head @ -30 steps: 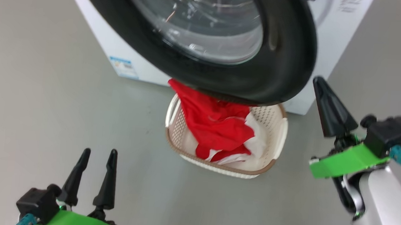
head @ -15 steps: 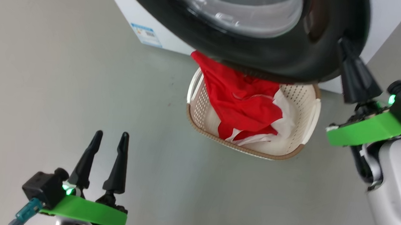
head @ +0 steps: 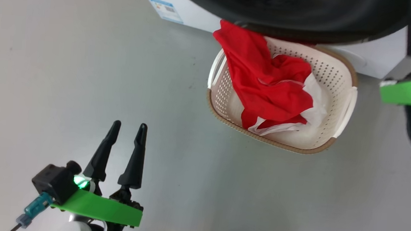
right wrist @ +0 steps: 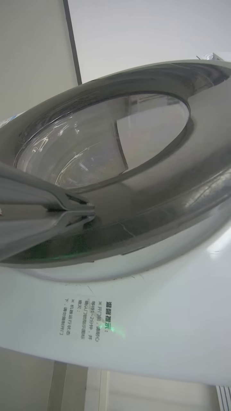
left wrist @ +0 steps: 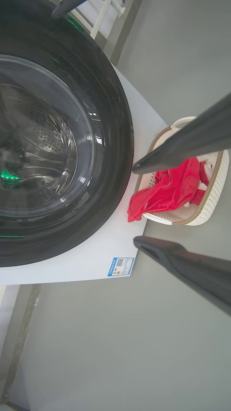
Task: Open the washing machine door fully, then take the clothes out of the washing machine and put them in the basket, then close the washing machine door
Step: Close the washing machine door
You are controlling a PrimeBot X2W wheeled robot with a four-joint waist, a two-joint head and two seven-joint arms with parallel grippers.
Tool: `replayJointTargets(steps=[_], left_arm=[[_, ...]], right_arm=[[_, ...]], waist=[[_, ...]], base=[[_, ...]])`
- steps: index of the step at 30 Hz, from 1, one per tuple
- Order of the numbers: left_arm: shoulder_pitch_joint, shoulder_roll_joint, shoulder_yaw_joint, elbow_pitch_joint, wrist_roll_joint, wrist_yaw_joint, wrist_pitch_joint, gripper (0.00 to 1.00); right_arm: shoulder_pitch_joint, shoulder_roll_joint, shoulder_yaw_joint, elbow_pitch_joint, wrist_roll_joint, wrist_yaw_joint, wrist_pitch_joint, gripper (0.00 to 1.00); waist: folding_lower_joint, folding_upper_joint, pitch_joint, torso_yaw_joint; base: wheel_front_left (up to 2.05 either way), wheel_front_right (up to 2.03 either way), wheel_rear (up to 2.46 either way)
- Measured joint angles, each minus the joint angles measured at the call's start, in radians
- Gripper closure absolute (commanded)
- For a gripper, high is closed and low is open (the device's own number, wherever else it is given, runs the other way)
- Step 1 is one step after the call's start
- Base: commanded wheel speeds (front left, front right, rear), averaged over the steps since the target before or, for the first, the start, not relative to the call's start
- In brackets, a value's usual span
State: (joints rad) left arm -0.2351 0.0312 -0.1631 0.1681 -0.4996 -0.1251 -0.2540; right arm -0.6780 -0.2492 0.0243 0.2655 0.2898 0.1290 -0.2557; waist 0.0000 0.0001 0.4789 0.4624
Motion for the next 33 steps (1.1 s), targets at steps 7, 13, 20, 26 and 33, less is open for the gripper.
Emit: replayJointTargets(steps=[7, 13, 20, 26, 33], left_arm=[[-0.018, -0.001, -0.008, -0.001, -0.016, 0.0, 0.0, 0.0], [-0.032, -0.004, -0.01, -0.001, -0.022, 0.0, 0.0, 0.0], [-0.036, -0.006, -0.009, 0.0, -0.023, 0.0, 0.0, 0.0], [-0.036, -0.007, 0.001, 0.007, -0.018, 0.0, 0.0, 0.0], [-0.027, -0.007, 0.031, 0.038, 0.031, 0.0, 0.0, 0.0]], right_arm=[[-0.075, -0.004, -0.042, 0.012, -0.001, 0.0, 0.0, 1.0], [-0.116, 0.002, -0.07, 0.018, -0.001, 0.004, -0.004, 1.0], [-0.122, 0.008, -0.065, 0.024, -0.002, 0.004, -0.004, 1.0], [-0.085, 0.014, -0.039, 0.022, 0.001, 0.003, -0.004, 1.0], [0.055, 0.058, 0.009, 0.022, 0.019, 0.003, -0.004, 1.0]], waist=[[0.0, 0.0, 0.034, 0.024], [0.0, 0.0, 0.053, 0.03], [0.0, 0.0, 0.05, 0.026], [0.0, 0.0, 0.027, 0.015], [0.0, -0.0001, -0.023, -0.014]], base=[[0.0, 0.0, 0.0], [0.0, 0.0, 0.0], [0.0, 0.0, 0.0], [0.0, 0.0, 0.0], [0.0, 0.0, 0.0]])
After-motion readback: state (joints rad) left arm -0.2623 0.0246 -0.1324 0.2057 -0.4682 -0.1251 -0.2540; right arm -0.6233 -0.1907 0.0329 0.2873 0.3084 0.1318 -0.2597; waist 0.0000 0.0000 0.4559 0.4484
